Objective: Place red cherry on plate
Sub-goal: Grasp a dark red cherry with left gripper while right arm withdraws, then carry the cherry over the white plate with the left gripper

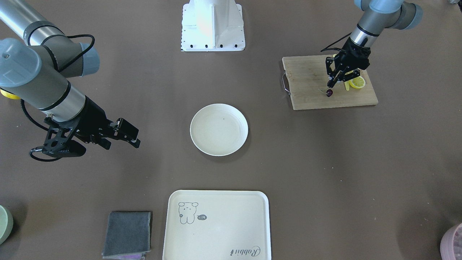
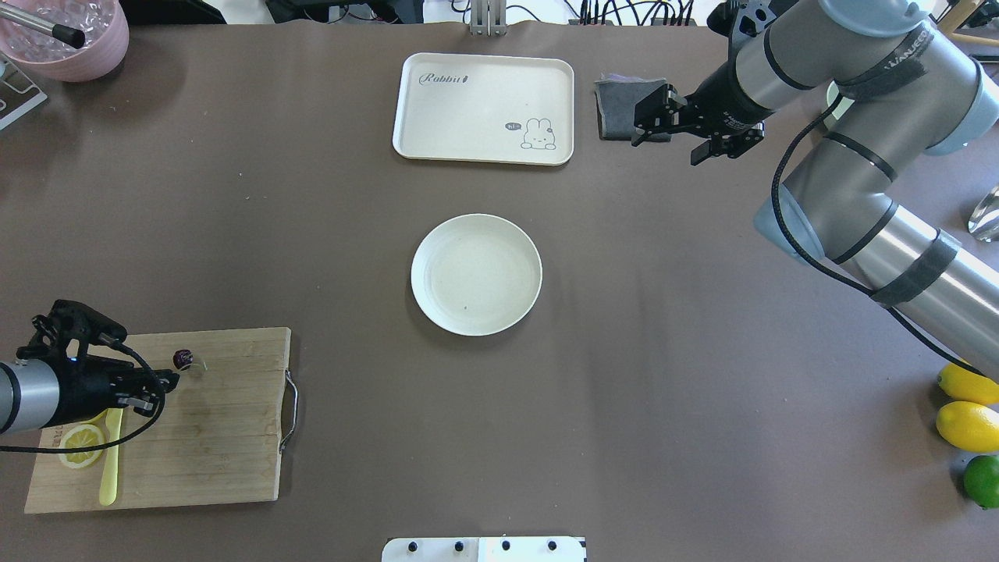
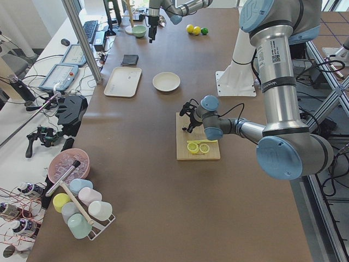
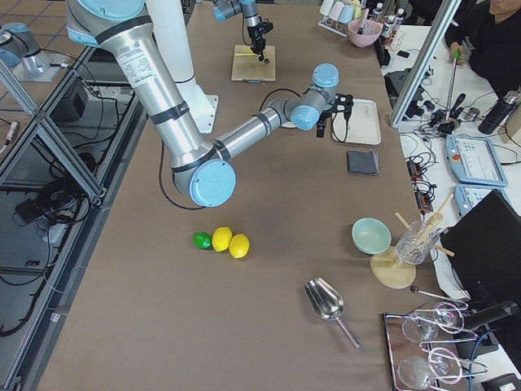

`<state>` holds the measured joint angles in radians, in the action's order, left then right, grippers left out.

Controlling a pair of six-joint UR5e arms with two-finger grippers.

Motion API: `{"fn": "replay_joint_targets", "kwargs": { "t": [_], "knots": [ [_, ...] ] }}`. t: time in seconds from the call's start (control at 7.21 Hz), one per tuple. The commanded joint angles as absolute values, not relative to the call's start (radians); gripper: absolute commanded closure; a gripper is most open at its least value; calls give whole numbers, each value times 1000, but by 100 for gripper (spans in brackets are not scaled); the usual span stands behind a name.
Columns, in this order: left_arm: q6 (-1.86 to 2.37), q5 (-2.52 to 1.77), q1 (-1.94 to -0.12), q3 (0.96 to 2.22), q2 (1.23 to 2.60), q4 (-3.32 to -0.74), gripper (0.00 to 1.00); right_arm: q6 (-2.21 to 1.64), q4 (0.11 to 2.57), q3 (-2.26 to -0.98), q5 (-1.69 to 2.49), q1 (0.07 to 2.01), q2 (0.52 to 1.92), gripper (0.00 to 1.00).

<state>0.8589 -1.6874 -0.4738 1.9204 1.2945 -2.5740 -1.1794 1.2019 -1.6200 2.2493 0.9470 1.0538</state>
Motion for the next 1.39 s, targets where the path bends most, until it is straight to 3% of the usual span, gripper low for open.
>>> {"fn": "replay_joint_targets", "kwargs": {
  "t": [0.0,0.28,0.42,0.83,1.25],
  "knots": [
    [870,-1756,-576,1918,1357,-2611,100,-1180,1278,-1683,2249,951,1058,0],
    [943,-1755,-574,1879,1611,-2491,100,-1169,1278,-1681,2249,953,1074,0],
    [981,-1750,-571,1853,1784,-2312,100,-1169,1278,-1681,2247,953,1074,0],
    [1058,-1625,-493,1630,2150,-2146,100,-1167,1278,-1674,2237,954,1075,0],
    [1063,-1603,-471,1496,2221,-2170,100,-1141,1281,-1664,2237,974,1078,0]
  ]
}}
